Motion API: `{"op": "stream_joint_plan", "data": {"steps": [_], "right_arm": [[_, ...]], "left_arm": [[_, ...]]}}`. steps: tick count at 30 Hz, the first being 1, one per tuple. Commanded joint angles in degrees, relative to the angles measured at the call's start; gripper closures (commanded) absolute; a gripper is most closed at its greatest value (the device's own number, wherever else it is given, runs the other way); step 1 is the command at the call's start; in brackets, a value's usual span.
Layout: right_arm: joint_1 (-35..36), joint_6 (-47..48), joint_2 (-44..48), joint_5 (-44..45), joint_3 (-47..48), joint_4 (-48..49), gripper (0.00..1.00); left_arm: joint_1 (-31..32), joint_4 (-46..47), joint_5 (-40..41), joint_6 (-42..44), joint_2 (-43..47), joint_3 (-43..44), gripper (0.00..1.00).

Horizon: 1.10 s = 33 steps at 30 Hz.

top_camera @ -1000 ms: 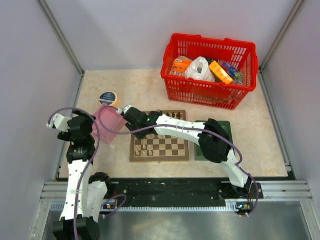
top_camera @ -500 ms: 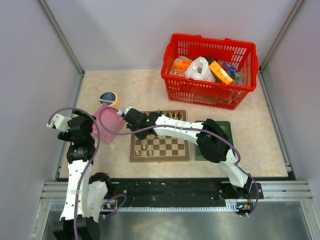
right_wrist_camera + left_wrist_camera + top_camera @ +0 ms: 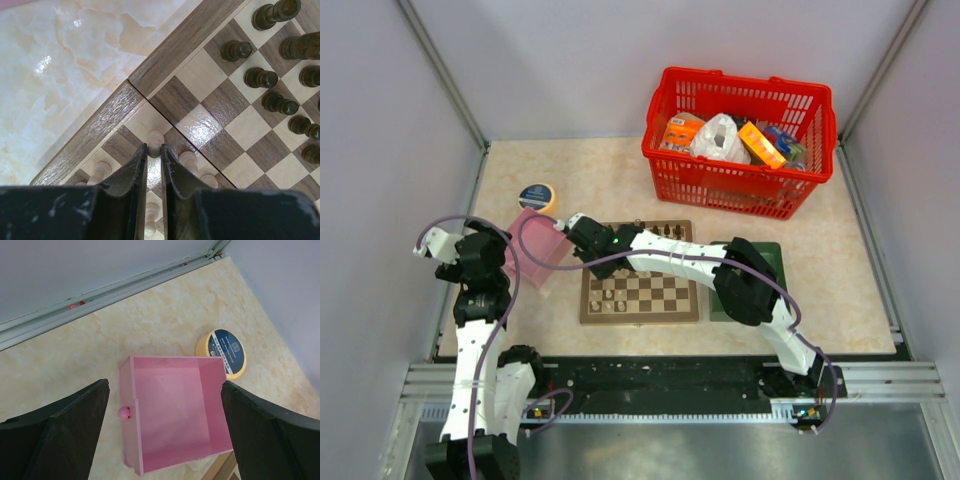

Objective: Set up the chess pieces on the board

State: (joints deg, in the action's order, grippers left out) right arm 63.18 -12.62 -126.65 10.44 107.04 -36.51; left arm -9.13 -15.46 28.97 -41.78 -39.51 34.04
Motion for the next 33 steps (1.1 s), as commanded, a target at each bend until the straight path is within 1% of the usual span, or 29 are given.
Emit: {"op": "stream_joint_plan", "data": {"steps": [1,9,12,17,23,29,33], "right_arm": [[-0.4,-0.3,1.6,-0.8,2.0,0.4,0.89],[-0.4,-1.0,7.8,-0.1,1.9,-1.1,0.89],[-0.4,-1.5,11.5,1.1,0.1,-1.2,0.89],[-0.4,-3.2,17.8,1.4,-5.2,0.6,0.89],[-0.4,-4.6,24.9,2.6,-13.5,3.2,0.89],[-0.6,-6.0,28.7,3.3,-20.9,4.7,0.89],[-0.4,-7.2,29.4,2.8,-24.0,5.6,0.89]], "left_arm": [[-0.5,1.5,0.6,0.9,0.7,0.1,0.01],[-0.5,1.0,2.8,2.4,1.2,0.8,0.01],[-0.5,0.4,3.5,2.8,1.0,1.5,0.01],[-0.5,-0.4,4.6,3.6,1.1,2.6,0.01],[-0.5,0.0,3.0,2.3,0.8,2.2,0.01],[-0.5,0.4,1.1,1.4,0.5,1.8,0.01],[-0.5,0.2,2.0,1.7,0.7,1.4,0.01]]}}
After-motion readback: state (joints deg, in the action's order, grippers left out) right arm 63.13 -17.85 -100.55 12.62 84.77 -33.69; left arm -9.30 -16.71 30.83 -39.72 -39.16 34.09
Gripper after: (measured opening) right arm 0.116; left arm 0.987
